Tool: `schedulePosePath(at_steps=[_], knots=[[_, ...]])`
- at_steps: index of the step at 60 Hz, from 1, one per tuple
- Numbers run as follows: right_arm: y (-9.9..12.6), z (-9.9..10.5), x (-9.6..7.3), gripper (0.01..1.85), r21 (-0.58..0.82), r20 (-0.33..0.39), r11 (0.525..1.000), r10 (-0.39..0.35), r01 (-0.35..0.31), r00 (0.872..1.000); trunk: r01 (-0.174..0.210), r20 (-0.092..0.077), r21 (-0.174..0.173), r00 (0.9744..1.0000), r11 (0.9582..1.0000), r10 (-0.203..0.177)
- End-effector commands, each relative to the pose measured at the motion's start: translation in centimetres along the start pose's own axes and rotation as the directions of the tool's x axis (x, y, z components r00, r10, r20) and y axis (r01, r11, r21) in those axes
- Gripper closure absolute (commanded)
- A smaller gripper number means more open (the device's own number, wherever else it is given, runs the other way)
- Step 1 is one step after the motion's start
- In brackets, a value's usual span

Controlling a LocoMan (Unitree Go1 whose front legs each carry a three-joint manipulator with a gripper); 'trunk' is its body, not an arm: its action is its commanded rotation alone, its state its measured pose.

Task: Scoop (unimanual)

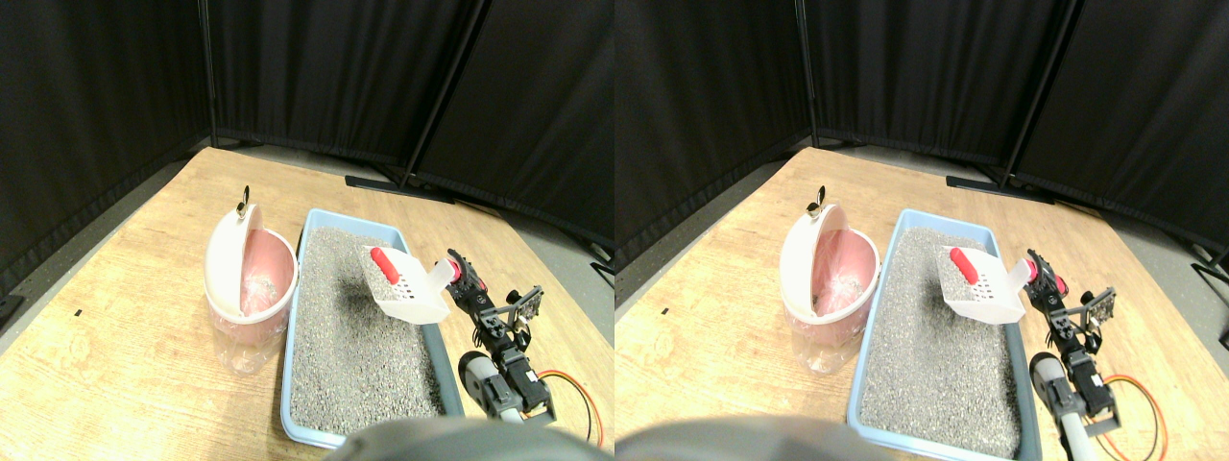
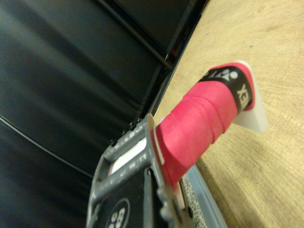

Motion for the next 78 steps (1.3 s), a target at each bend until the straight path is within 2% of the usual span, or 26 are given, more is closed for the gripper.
schedulePosePath(at_steps=[1, 9, 19, 22, 27, 49, 50, 68, 73, 74, 76, 78], knots=[[0.5, 0.8, 0.3, 1.81, 0.044, 0.090, 0.996, 0.075, -0.079, 0.993, -0.009, 0.006, -0.009, 0.9999, 0.9999, 0.009], [0.3, 0.8, 0.4, 1.81, 0.076, 0.120, 0.990, 0.113, -0.123, 0.986, -0.007, 0.008, -0.009, 0.9999, 0.9999, 0.007], [0.4, 0.9, 0.4, 1.81, 0.182, 0.166, 0.976, 0.089, -0.120, 0.982, -0.007, 0.012, -0.010, 0.9999, 0.9999, 0.007], [0.3, 0.9, 0.5, 1.81, 0.217, 0.161, 0.968, 0.090, -0.125, 0.983, -0.007, 0.012, -0.010, 0.9999, 0.9999, 0.007], [0.3, 0.8, 0.5, 1.81, 0.289, 0.148, 0.952, 0.056, -0.097, 0.987, -0.007, 0.012, -0.010, 0.9999, 0.9999, 0.007], [0.7, 0.4, 0.8, 1.81, 0.392, 0.146, 0.915, 0.045, -0.100, 0.988, -0.019, 0.011, -0.021, 0.9997, 0.9996, 0.019], [0.8, 0.4, 0.7, 1.81, 0.388, 0.141, 0.918, 0.031, -0.084, 0.989, -0.019, 0.012, -0.021, 0.9997, 0.9996, 0.020], [1.6, 0.6, 0.7, 1.81, 0.440, 0.142, 0.891, 0.052, -0.110, 0.988, -0.018, 0.013, -0.024, 0.9997, 0.9996, 0.019], [1.7, 0.6, 0.8, 1.81, 0.482, 0.136, 0.871, 0.033, -0.095, 0.990, -0.018, 0.011, -0.024, 0.9998, 0.9995, 0.019], [1.8, 0.6, 0.8, 1.81, 0.555, 0.125, 0.828, 0.012, -0.080, 0.992, -0.019, 0.012, -0.025, 0.9997, 0.9995, 0.019], [1.8, 0.6, 0.8, 1.81, 0.555, 0.125, 0.828, 0.012, -0.080, 0.992, -0.019, 0.012, -0.025, 0.9997, 0.9995, 0.019], [1.9, 0.6, 0.8, 1.81, 0.597, 0.124, 0.799, 0.007, -0.080, 0.992, -0.018, 0.011, -0.024, 0.9998, 0.9995, 0.019]])
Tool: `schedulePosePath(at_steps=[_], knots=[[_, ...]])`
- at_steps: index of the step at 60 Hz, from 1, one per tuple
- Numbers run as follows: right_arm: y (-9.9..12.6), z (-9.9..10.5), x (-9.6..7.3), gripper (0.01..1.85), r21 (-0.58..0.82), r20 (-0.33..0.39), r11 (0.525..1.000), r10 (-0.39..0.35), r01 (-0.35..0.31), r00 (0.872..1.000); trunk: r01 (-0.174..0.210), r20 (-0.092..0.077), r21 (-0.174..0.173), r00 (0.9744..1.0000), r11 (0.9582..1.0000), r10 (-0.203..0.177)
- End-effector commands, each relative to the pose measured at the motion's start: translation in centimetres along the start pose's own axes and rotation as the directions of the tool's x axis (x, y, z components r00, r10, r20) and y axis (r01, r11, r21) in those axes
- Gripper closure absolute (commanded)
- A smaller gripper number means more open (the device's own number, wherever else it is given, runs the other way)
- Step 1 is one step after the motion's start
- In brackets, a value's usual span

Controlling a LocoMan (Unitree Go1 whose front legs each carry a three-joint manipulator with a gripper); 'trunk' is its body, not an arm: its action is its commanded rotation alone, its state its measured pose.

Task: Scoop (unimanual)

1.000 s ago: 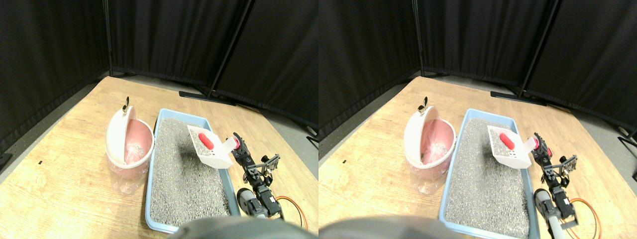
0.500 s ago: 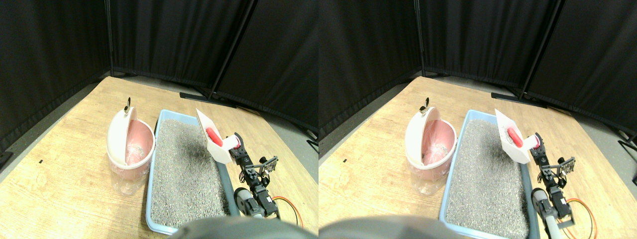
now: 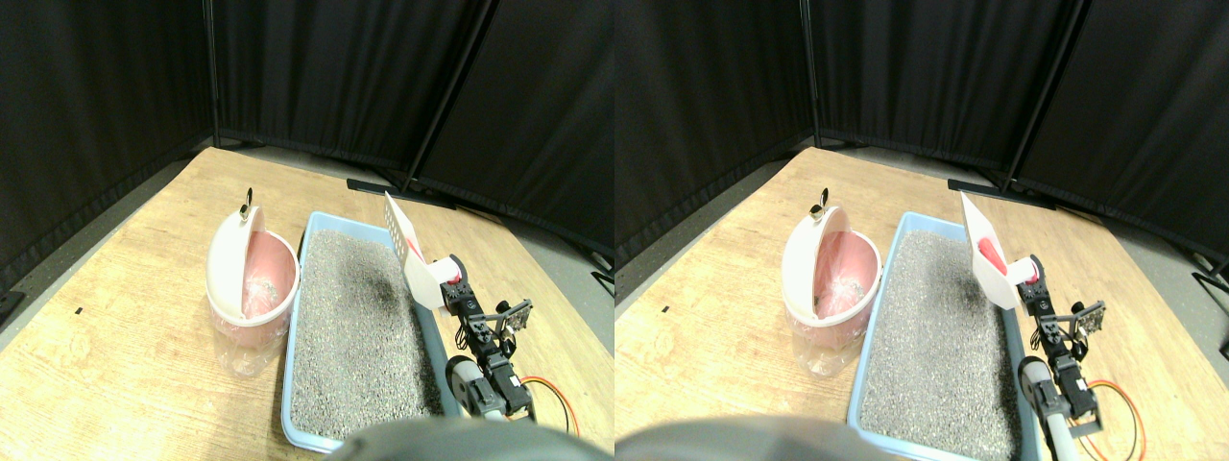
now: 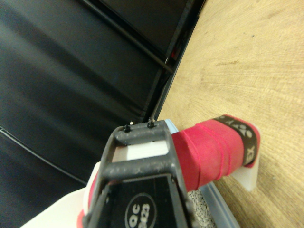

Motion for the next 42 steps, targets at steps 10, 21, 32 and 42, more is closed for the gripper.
schedulePosePath(at_steps=[10, 21, 32, 42], knots=[[2.07, 0.15, 0.10, 1.81, 0.188, 0.025, 0.981, 0.038, -0.042, 0.999, -0.011, 0.008, -0.014, 0.9999, 0.9998, 0.011], [2.28, 0.07, 0.17, 1.81, 0.191, 0.003, 0.981, 0.034, -0.034, 0.999, -0.012, 0.006, -0.015, 0.9999, 0.9998, 0.012], [2.34, -0.06, 0.09, 1.81, 0.138, -0.011, 0.990, 0.037, -0.035, 0.999, -0.015, 0.005, -0.017, 0.9999, 0.9997, 0.015], [2.21, 0.05, -0.02, 1.81, 0.130, -0.008, 0.991, 0.038, -0.036, 0.999, -0.016, 0.008, -0.018, 0.9998, 0.9997, 0.016]])
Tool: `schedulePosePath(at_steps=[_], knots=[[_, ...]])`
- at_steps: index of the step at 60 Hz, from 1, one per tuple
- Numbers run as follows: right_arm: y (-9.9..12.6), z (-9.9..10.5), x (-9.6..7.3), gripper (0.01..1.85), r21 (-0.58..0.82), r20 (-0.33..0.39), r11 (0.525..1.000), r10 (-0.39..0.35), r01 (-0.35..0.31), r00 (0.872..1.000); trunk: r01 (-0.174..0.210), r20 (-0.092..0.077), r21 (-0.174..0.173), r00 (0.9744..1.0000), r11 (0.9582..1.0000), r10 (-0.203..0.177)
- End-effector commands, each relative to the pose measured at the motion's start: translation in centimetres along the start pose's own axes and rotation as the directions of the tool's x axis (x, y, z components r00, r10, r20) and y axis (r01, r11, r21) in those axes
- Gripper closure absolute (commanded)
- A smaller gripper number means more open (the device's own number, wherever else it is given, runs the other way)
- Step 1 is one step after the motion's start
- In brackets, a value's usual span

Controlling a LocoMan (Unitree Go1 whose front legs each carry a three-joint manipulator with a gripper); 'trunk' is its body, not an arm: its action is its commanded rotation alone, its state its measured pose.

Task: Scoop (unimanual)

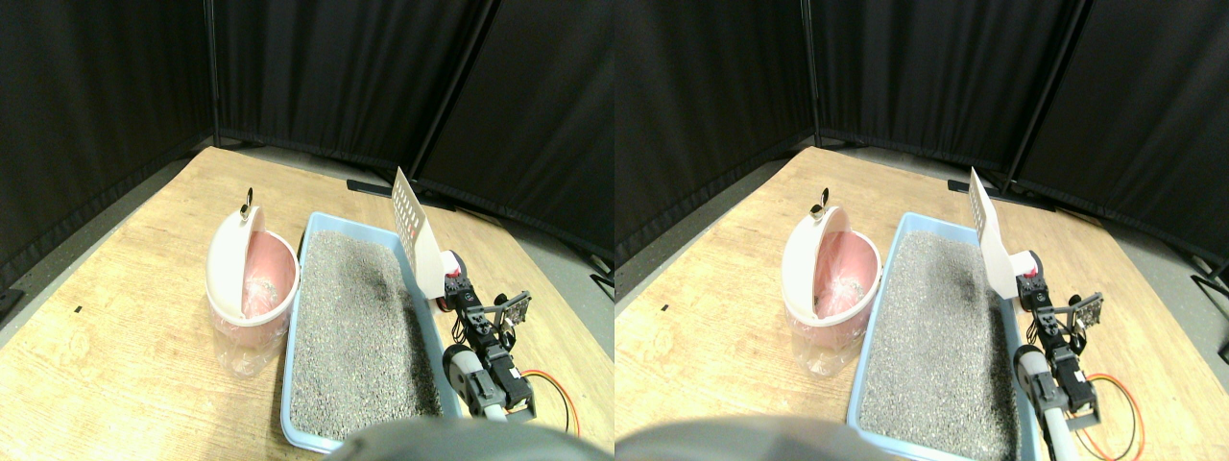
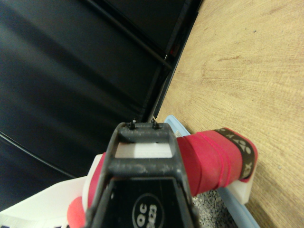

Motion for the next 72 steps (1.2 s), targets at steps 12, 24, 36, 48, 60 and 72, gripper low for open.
schedulePosePath(at_steps=[12, 24, 36, 48, 60, 72], knots=[[2.3, 1.6, -1.0, 1.81, -0.404, 0.061, 0.903, 0.184, -0.144, 0.981, -0.020, 0.011, -0.013, 0.9997, 0.9997, 0.020], [3.6, 2.7, -1.2, 1.81, -0.549, 0.041, 0.825, 0.186, -0.133, 0.982, -0.024, 0.016, -0.014, 0.9996, 0.9996, 0.024], [4.2, 2.9, -0.8, 1.81, -0.594, -0.003, 0.788, 0.202, -0.164, 0.979, -0.036, 0.019, -0.019, 0.9991, 0.9992, 0.037], [4.7, 3.0, -0.3, 1.81, -0.678, -0.053, 0.711, 0.206, -0.187, 0.977, -0.054, 0.021, -0.025, 0.9983, 0.9982, 0.055], [5.3, 3.0, -0.1, 1.81, -0.701, -0.079, 0.690, 0.177, -0.181, 0.981, -0.068, 0.026, -0.029, 0.9973, 0.9973, 0.068], [6.0, 2.6, 0.0, 1.81, -0.730, -0.129, 0.656, 0.144, -0.192, 0.981, -0.080, 0.029, -0.037, 0.9963, 0.9961, 0.081]])
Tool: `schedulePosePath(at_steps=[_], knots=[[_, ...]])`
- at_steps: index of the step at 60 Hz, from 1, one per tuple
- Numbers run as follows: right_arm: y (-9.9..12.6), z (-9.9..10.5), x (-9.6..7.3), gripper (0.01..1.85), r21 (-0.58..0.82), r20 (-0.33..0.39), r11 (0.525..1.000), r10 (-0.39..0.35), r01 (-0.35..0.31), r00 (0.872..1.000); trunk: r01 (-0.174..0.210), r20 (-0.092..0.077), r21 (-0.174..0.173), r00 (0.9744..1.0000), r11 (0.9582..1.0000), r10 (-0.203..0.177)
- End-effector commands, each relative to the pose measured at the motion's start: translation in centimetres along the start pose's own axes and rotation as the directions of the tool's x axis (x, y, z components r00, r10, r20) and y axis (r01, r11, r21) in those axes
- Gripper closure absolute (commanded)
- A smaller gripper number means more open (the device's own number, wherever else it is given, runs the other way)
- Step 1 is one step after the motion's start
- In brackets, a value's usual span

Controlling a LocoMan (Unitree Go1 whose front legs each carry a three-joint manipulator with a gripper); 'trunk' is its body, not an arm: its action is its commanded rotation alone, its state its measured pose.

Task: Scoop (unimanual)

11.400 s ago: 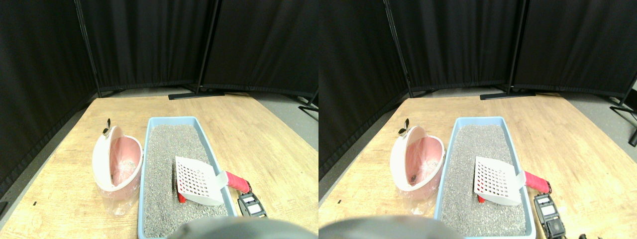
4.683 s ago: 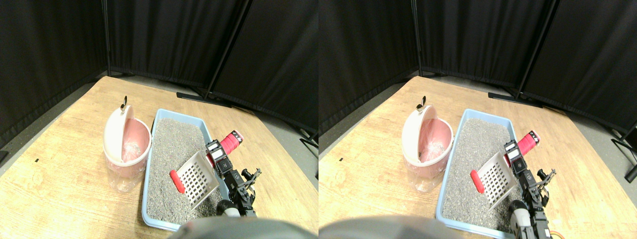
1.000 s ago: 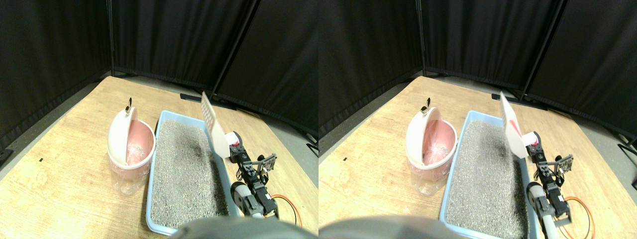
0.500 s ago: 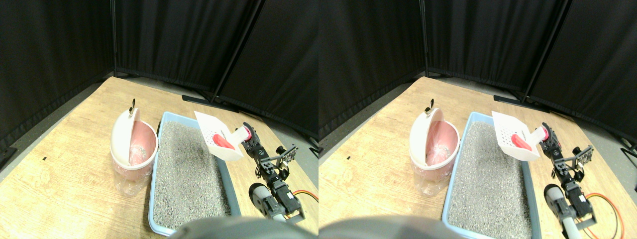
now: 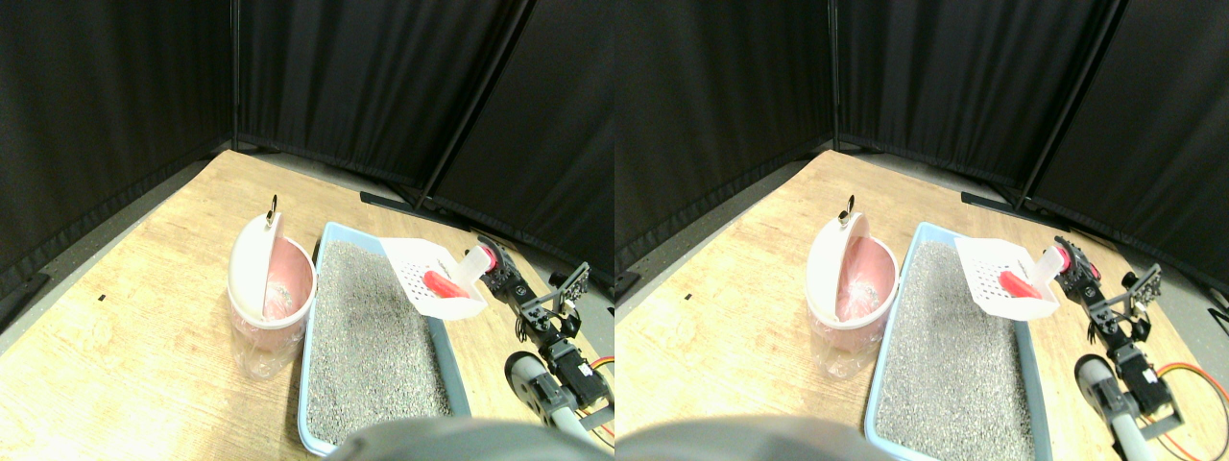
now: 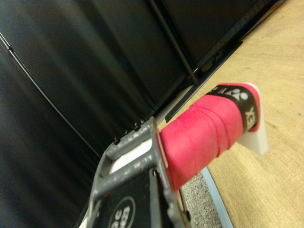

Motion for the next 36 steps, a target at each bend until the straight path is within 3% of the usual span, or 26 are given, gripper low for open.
schedulePosePath(at_steps=[1, 18, 24, 36], knots=[[0.7, 0.8, 0.1, 1.81, 0.002, 0.020, 1.000, 0.020, -0.020, 1.000, -0.019, 0.007, -0.007, 0.9998, 0.9998, 0.020], [1.7, 0.7, 0.6, 1.81, -0.053, -0.017, 0.997, 0.055, -0.055, 0.998, -0.047, 0.011, -0.021, 0.9988, 0.9987, 0.047], [2.2, 0.7, 0.7, 1.81, -0.079, -0.028, 0.995, 0.058, -0.060, 0.998, -0.071, 0.010, -0.035, 0.9974, 0.9969, 0.071], [3.3, 0.3, 1.7, 1.81, -0.112, -0.014, 0.985, 0.130, -0.131, 0.991, -0.093, 0.010, -0.045, 0.9956, 0.9947, 0.093]])
